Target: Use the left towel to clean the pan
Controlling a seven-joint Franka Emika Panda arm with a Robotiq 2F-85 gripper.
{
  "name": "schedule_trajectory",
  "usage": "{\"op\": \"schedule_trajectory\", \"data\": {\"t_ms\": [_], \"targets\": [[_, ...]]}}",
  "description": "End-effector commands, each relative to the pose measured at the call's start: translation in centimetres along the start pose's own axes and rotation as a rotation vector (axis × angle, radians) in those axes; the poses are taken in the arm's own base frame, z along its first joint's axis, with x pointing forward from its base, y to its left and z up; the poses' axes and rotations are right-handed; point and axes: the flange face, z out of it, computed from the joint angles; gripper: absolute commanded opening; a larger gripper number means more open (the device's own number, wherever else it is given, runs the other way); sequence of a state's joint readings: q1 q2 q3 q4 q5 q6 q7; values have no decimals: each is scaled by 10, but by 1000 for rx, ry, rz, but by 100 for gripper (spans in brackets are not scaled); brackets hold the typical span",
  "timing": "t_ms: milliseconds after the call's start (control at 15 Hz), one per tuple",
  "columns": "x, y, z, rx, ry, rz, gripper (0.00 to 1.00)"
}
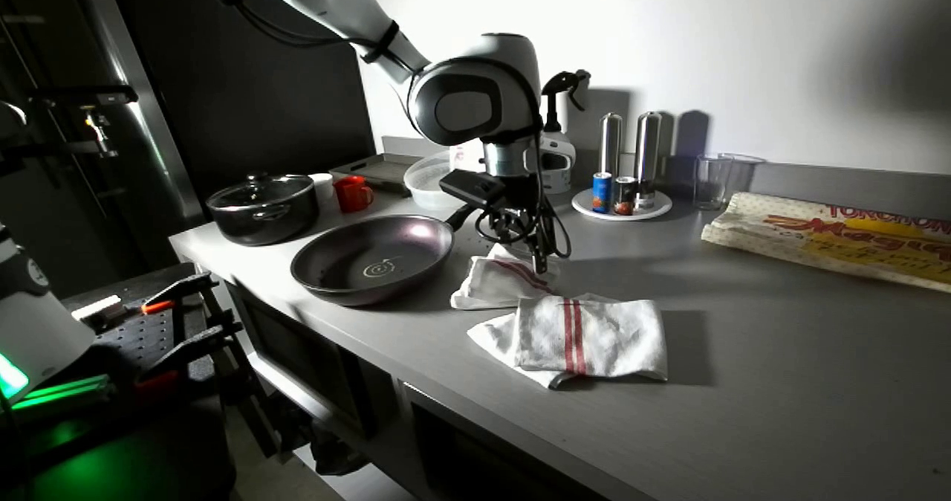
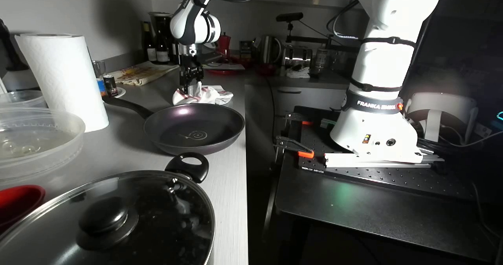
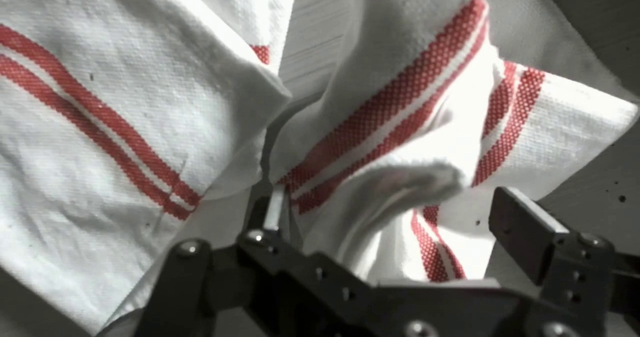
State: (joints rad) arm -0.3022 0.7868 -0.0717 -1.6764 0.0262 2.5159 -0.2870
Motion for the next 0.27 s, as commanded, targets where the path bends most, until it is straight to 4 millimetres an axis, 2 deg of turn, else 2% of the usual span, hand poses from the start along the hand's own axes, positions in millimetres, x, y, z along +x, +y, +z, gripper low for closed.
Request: {"op": "schedule_trajectory", "data": {"t_ms": [0,200], "targets": [[1,1,-2,0,1,0,100],[0,2,-5,-1,4,2,100]]}}
